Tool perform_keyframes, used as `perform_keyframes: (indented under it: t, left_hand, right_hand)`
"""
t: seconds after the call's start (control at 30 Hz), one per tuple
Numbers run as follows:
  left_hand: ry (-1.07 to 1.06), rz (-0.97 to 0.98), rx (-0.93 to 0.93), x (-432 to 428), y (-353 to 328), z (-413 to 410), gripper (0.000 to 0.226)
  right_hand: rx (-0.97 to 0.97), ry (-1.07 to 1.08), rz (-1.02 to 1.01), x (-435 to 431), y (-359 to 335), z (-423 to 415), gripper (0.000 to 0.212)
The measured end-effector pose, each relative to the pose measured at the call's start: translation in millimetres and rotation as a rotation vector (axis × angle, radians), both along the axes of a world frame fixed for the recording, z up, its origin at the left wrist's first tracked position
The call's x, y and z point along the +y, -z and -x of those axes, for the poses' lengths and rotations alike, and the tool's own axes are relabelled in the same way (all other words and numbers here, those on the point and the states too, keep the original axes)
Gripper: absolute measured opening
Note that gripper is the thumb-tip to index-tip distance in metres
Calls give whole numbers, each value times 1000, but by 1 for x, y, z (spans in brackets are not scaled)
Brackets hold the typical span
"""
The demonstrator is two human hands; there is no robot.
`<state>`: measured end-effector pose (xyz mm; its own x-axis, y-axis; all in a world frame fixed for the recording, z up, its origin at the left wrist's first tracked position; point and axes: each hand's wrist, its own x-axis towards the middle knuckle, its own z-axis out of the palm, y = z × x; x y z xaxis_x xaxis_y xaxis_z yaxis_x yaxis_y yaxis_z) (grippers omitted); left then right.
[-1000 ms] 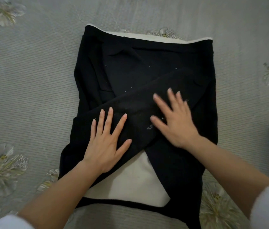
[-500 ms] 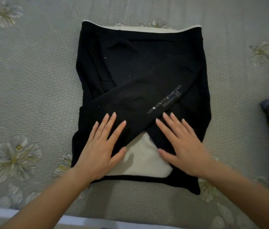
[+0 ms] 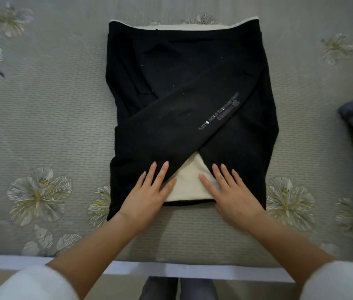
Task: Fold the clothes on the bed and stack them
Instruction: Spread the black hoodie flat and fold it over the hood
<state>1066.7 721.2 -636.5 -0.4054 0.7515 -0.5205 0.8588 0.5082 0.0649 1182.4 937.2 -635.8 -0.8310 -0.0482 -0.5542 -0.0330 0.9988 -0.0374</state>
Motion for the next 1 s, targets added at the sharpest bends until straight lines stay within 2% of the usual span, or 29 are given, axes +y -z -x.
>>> perform_keyframes:
  t: [0.07, 0.17, 0.3, 0.43, 0.53, 0.63, 0.7, 0.8, 0.87, 0.93, 1.0]
  left_hand:
    - [-62, -29, -94, 6, -8, 8, 71]
    - [-243, -73, -312, 17, -31, 33, 65]
    - [-288, -23, -547, 29, -61, 60, 35]
    - [-308, 130, -764, 27, -81, 62, 25]
    - [-288, 313, -953, 21, -90, 49, 32]
    - [-276, 473, -1145, 16, -95, 38, 40]
    - [-266, 513, -1216, 15, -99, 42, 38]
    - [-238, 440, -1103, 21, -108, 68, 40]
    - [-236, 335, -970, 28, -117, 92, 28]
    - [-207, 235, -780, 35, -126, 116, 14]
    - [-199, 157, -551, 41, -133, 135, 12]
  right_hand:
    - [-16, 52, 48, 1, -7, 11, 70]
    - [-36, 239, 201, 13, -29, 34, 47]
    - [-225, 327, 360, 32, -64, 62, 12]
    - [-521, 387, 480, 34, -89, 66, 12]
    - [-764, 393, 532, 23, -98, 55, 25]
    - [-975, 370, 552, 15, -103, 47, 26]
    - [-1012, 323, 538, 13, -109, 48, 24]
    - [-874, 264, 455, 25, -121, 67, 20]
    - [-766, 257, 411, 38, -129, 84, 12]
    - [-634, 230, 344, 50, -135, 101, 7]
    - [-490, 218, 268, 60, -136, 115, 12]
